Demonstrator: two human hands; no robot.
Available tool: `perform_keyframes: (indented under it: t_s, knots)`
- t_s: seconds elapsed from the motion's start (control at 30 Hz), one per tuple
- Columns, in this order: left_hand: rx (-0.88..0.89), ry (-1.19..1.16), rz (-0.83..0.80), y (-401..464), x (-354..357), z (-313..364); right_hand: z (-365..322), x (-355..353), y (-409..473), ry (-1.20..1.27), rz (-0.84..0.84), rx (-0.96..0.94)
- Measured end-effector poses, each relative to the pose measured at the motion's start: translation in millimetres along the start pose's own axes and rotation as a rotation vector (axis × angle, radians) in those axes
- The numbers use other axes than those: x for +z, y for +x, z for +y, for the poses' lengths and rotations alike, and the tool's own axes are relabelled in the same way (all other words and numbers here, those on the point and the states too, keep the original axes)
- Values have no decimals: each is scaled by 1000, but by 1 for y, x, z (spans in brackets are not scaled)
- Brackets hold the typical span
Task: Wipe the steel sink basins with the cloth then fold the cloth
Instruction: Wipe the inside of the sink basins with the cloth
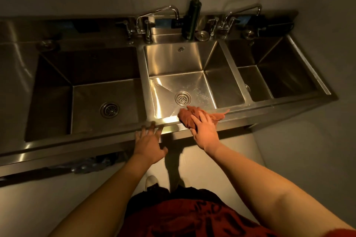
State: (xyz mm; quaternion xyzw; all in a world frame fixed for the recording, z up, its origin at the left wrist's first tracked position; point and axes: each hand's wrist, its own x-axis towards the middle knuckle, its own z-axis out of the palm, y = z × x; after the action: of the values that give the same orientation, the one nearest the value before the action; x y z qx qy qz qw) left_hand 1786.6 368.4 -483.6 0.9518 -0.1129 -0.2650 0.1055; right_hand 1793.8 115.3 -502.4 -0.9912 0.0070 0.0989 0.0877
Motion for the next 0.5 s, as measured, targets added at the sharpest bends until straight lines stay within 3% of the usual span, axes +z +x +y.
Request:
perform_keyframes:
  t_s: [0.23, 0.5]
  knots:
    - [80, -45, 63, -14, 13, -33, -99, 13, -8, 48, -36, -206]
    - [22, -110, 107, -29, 16, -33, -89, 21, 5, 80, -7, -344]
